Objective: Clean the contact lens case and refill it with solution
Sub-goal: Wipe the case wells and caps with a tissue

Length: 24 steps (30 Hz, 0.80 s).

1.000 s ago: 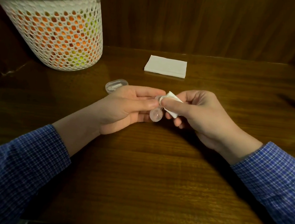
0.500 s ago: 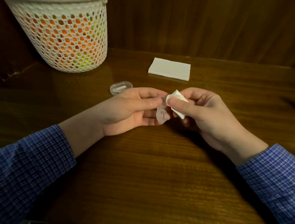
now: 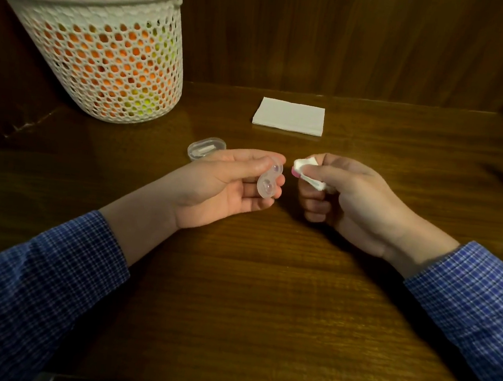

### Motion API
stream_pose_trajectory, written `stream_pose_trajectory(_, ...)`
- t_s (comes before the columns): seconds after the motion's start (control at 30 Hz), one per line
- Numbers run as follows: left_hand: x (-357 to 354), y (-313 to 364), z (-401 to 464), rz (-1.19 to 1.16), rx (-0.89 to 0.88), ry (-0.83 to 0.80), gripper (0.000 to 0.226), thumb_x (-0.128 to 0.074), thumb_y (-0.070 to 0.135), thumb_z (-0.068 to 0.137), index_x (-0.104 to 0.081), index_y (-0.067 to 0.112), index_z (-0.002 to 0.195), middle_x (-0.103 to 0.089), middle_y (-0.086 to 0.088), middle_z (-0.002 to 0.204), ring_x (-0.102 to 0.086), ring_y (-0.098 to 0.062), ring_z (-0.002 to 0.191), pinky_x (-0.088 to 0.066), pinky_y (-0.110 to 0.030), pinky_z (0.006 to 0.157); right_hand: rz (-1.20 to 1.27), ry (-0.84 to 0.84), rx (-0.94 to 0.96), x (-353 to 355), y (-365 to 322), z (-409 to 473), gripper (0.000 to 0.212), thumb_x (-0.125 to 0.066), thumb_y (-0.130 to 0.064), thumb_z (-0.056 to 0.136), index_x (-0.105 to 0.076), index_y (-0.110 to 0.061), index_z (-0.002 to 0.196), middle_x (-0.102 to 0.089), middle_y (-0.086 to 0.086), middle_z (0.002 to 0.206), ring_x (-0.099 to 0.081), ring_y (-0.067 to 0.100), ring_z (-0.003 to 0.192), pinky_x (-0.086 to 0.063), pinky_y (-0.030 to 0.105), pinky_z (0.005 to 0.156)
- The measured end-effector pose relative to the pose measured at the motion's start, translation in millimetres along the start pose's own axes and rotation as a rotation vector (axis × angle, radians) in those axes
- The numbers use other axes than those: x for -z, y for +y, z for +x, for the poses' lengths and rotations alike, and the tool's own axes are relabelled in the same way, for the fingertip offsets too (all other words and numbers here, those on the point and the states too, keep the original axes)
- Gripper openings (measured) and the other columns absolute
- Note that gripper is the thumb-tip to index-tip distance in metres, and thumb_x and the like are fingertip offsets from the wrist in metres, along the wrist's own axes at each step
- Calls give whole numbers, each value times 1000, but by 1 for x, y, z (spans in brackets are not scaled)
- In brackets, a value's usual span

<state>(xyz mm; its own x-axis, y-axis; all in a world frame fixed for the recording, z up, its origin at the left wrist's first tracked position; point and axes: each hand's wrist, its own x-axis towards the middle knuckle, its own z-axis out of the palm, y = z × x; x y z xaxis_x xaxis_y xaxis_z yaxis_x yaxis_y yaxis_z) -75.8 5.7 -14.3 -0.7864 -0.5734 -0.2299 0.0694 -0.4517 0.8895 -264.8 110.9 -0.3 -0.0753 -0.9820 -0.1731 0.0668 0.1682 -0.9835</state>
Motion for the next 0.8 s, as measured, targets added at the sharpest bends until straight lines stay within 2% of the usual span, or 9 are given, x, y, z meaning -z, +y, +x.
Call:
stream_pose_trajectory(0.1,0,0,0,4,-4,2,38,-68,19,86,-70,9,122,-78,-8,96,-75,-14,81,-60,-27,72,-71,-27,43,0,-1,-1,11,-42,-17,107,-49,-10,102,-38,-3,59,-31,13,52,-26,27,47)
stream_pose_trajectory(0.2,1,0,0,34,-5,-24,35,-68,21,87,-73,8,119,-77,-6,92,-73,-12,80,-59,-26,72,-113,-65,72,1,0,-1,21,-36,-14,103,-48,-11,87,-34,-1,58,-26,15,51,-19,30,47)
stream_pose_trajectory(0.3,2,-1,0,83,-11,-72,32,-72,25,86,-79,8,113,-76,-4,93,-72,-10,81,-59,-25,74,-228,-32,100,4,1,-1,21,-49,-21,104,-56,-14,85,-49,-2,60,-41,10,51,-31,24,46)
stream_pose_trajectory(0.37,2,-2,1,96,-9,-92,34,-73,26,85,-80,9,114,-76,-4,98,-72,-10,82,-59,-25,76,-283,-22,176,4,3,-1,19,-62,-25,100,-63,-12,85,-58,6,72,-50,16,62,-40,22,53)
stream_pose_trajectory(0.43,3,-3,1,108,-10,-102,32,-71,26,88,-80,10,115,-75,-6,100,-71,-10,84,-59,-26,79,-299,-12,261,2,5,-1,19,-70,-26,95,-69,-13,82,-63,18,82,-54,26,73,-45,31,63)
stream_pose_trajectory(0.5,3,-4,1,121,-14,-104,29,-68,26,90,-80,13,114,-75,-6,100,-71,-11,85,-59,-26,82,-303,13,301,0,7,-2,16,-73,-26,92,-73,-12,83,-69,25,91,-58,29,80,-47,39,72)
stream_pose_trajectory(0.57,3,-4,1,143,-22,-109,28,-67,25,91,-81,15,113,-75,-6,99,-71,-11,85,-59,-26,82,-302,46,309,1,9,-1,15,-73,-24,93,-74,-10,89,-71,24,95,-61,29,82,-49,41,74)
stream_pose_trajectory(0.7,1,-4,-1,171,-25,-101,29,-69,25,89,-81,16,113,-75,-7,98,-71,-11,83,-59,-26,82,-328,86,322,0,9,-1,5,-76,-17,90,-74,-14,93,-75,9,92,-68,22,78,-58,31,68)
stream_pose_trajectory(0.8,-2,-5,-2,179,-30,-51,29,-70,23,86,-82,15,111,-77,-9,101,-72,-12,82,-60,-25,80,-316,156,350,-1,9,-2,12,-81,-15,84,-73,-14,93,-76,5,90,-72,27,83,-62,35,70)
